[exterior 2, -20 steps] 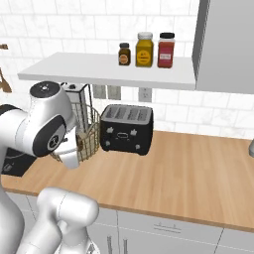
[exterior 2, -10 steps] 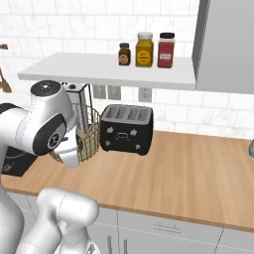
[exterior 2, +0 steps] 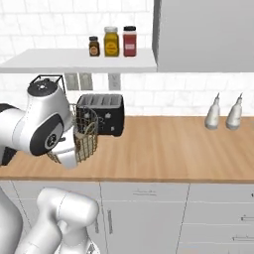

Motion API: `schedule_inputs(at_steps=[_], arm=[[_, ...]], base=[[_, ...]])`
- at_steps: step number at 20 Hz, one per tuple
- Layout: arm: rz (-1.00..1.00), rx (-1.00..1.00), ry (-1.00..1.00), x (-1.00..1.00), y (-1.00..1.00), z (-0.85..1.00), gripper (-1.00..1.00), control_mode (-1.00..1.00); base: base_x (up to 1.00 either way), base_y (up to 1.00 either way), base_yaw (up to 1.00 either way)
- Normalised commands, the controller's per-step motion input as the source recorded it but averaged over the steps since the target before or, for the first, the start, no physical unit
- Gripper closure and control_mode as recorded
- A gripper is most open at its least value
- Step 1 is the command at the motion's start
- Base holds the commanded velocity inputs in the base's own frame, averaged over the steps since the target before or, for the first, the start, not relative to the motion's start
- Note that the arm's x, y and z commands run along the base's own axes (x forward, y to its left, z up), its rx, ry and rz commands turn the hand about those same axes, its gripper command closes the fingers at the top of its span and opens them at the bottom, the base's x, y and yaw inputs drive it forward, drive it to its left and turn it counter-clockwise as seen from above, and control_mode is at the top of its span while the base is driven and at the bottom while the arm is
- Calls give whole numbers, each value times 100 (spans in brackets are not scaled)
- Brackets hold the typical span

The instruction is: Open the cabinet, pick up the bread from the cabinet and place it in the basket. Then move the basket to the dining counter.

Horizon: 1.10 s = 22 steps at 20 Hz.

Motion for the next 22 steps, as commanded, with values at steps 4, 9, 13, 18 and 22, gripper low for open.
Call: schedule_inputs(at_steps=[4,9,13,18,22], arm=[[0,0,0,0,0,0,100,100],[0,0,0,0,0,0,100,100],[0,0,0,0,0,0,100,100],[0,0,0,0,0,0,100,100],[0,0,0,0,0,0,100,100]], base=[[-1,-65,-79],[0,-40,-90],[0,-31,-91],[0,-30,-91],[0,-29,-91]])
